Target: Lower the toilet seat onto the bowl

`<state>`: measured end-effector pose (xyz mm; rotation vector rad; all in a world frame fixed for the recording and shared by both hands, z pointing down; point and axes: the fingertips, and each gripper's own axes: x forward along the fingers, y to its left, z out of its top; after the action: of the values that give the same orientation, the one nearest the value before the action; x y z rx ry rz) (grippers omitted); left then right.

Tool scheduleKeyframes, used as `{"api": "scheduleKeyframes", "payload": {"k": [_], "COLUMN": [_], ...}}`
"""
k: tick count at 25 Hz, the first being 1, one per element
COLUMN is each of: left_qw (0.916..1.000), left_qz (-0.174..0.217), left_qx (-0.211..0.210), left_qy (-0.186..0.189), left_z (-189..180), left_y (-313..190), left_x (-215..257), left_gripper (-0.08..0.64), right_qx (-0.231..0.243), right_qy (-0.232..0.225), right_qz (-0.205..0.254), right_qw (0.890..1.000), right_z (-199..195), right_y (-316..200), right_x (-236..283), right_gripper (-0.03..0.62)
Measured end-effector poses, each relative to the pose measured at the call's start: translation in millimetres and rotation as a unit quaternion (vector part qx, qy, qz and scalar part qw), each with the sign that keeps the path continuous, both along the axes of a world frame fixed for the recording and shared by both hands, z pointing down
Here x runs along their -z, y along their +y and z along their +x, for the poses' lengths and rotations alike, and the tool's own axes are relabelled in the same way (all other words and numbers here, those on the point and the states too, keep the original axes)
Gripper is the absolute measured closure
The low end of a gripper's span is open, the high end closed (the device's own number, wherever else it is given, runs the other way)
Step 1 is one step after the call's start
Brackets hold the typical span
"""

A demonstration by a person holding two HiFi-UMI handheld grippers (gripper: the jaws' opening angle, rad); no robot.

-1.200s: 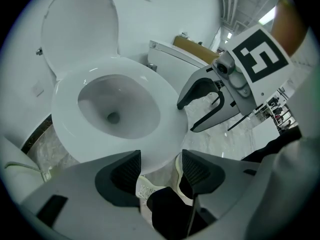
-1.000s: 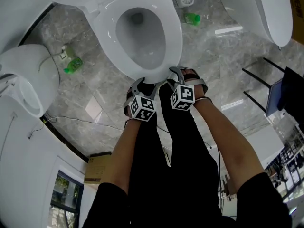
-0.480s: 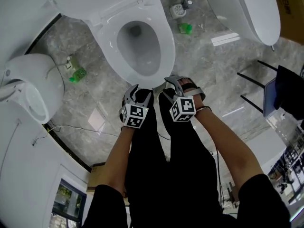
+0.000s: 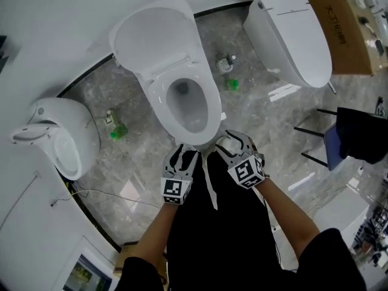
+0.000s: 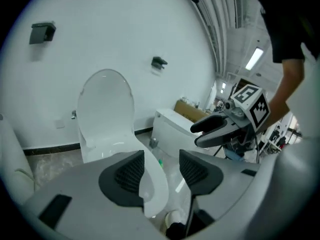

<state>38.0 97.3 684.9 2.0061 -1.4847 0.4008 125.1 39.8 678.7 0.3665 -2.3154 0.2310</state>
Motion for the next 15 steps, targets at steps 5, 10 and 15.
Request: {"api": "scheduleKeyframes", "payload": {"k": [5, 10, 15], "left_qw": [0.999, 0.9963, 0.9919], "left_qz": [0.026, 0.048, 0.096], "left_qx": [0.025, 0.044, 0.059], "left_qy": [0.027, 0.056, 0.059], "left_z": [-13, -26, -63], "left_y": [-7, -7, -1], "left_x": [90, 193, 291], "left_gripper": [0.331, 0.33, 0.331], "right_qx": [-0.072, -0.129, -0.127], "right_qy": [-0.064, -0.139, -0.175], "right_qz": [-0.009, -0.033, -0.012], "right_qw": [0.995, 0.981, 0.976], "right_z": [-10, -23, -52], "right_y": [-21, -23, -11], "right_x": [104, 209, 296], "right_gripper": [0.342, 0.342, 0.342]}}
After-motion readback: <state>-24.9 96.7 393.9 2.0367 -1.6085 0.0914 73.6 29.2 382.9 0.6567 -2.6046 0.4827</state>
